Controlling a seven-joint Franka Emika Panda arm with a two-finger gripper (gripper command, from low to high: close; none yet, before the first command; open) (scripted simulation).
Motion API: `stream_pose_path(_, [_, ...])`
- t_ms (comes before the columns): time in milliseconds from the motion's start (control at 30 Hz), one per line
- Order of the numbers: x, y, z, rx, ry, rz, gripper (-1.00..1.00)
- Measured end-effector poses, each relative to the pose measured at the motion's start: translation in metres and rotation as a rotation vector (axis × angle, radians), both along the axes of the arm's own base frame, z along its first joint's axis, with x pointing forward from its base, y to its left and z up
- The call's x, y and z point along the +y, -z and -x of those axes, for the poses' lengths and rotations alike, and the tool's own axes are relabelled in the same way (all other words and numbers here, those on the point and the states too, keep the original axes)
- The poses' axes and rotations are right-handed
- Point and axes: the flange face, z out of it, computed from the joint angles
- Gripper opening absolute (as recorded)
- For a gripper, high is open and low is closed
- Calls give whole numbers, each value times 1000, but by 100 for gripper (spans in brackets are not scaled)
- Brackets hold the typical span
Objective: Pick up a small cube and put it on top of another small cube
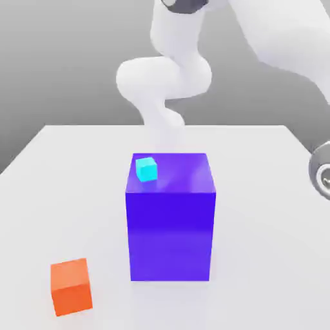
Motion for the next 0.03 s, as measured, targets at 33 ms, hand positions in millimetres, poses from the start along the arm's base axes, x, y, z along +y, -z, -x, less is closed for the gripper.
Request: stream_pose_path(33, [0,0,0,0,0,0,100])
